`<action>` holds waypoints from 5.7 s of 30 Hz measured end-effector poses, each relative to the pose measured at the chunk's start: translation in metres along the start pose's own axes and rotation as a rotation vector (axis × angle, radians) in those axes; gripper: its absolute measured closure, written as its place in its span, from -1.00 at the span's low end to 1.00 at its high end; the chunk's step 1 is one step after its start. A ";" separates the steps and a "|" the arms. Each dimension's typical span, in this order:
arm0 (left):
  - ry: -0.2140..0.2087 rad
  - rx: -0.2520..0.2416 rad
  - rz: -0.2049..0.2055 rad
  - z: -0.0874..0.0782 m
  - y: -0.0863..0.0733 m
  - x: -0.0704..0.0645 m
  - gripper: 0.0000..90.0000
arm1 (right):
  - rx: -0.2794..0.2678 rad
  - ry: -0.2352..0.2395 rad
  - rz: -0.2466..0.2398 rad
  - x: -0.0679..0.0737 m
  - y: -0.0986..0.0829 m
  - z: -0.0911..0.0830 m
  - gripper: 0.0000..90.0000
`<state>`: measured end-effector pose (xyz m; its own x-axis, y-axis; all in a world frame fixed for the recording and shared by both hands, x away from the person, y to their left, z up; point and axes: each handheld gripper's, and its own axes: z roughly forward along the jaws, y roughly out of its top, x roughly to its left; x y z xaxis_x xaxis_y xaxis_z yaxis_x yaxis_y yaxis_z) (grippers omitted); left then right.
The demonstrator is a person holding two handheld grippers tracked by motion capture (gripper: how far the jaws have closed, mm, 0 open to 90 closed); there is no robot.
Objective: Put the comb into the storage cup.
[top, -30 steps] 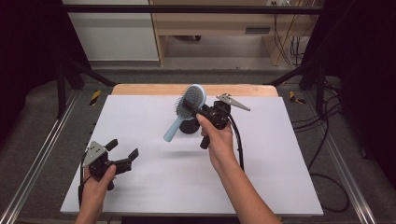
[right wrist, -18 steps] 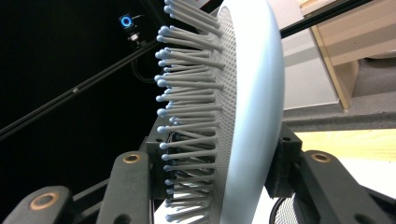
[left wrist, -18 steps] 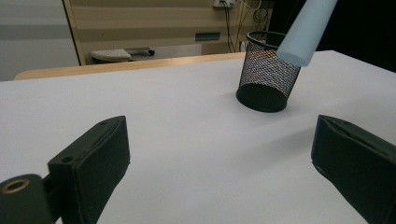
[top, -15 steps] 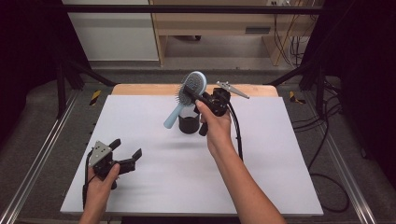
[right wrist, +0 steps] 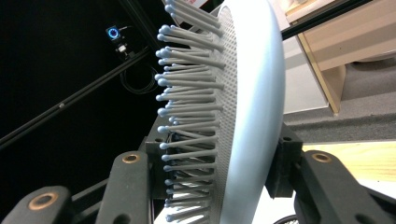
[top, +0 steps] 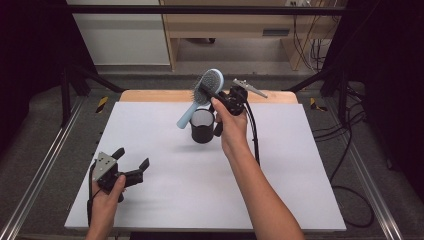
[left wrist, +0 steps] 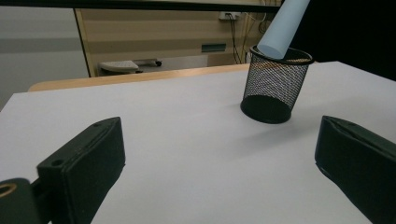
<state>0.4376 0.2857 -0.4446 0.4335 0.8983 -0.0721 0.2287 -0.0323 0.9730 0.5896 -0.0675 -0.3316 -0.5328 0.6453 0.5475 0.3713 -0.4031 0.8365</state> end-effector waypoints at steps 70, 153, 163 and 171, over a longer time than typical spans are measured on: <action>0.001 -0.018 -0.009 -0.003 0.000 0.012 -0.94 | -0.066 -0.127 -0.103 -0.024 0.016 -0.004 0.18; -0.042 -0.033 0.006 -0.004 0.002 0.012 -0.97 | 0.021 -0.196 -0.067 -0.056 -0.046 0.013 0.15; -0.047 -0.032 0.010 -0.003 0.002 0.011 -0.97 | 0.020 -0.201 -0.039 -0.063 -0.049 0.011 0.15; -0.045 -0.032 0.009 -0.003 0.002 0.012 -0.97 | 0.037 -0.196 -0.059 -0.064 -0.048 0.010 0.12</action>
<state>0.4404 0.2978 -0.4425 0.4740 0.8776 -0.0720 0.1965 -0.0257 0.9802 0.6129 -0.0828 -0.4071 -0.3981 0.7823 0.4790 0.3732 -0.3389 0.8636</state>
